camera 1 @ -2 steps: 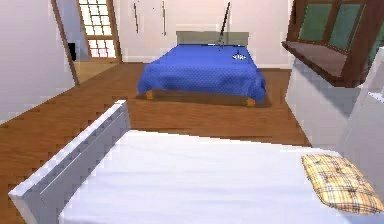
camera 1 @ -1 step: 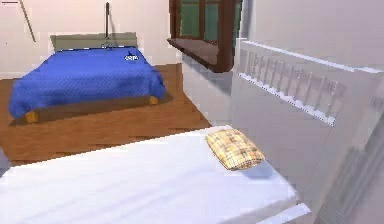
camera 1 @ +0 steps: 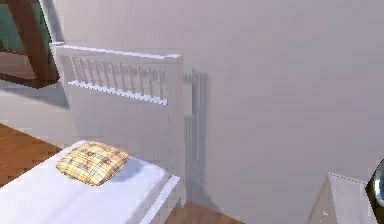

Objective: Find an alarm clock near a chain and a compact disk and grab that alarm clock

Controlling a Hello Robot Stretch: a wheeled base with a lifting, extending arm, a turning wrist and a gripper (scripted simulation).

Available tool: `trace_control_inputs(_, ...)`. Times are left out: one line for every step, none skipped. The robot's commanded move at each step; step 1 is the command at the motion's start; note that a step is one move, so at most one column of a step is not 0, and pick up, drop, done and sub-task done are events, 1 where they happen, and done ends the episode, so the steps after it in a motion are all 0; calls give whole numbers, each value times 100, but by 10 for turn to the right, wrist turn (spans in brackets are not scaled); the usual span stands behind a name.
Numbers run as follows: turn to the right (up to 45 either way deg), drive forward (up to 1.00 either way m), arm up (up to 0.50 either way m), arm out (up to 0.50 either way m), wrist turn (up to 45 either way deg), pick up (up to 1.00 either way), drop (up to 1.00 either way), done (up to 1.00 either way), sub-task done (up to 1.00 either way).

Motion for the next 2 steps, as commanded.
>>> trace_control_inputs(150, 0, 0, 0, 0, 0, 0, 0, 0)
trace_control_inputs(0, 60, 0, 0, 0, 0, 0, 0, 0)
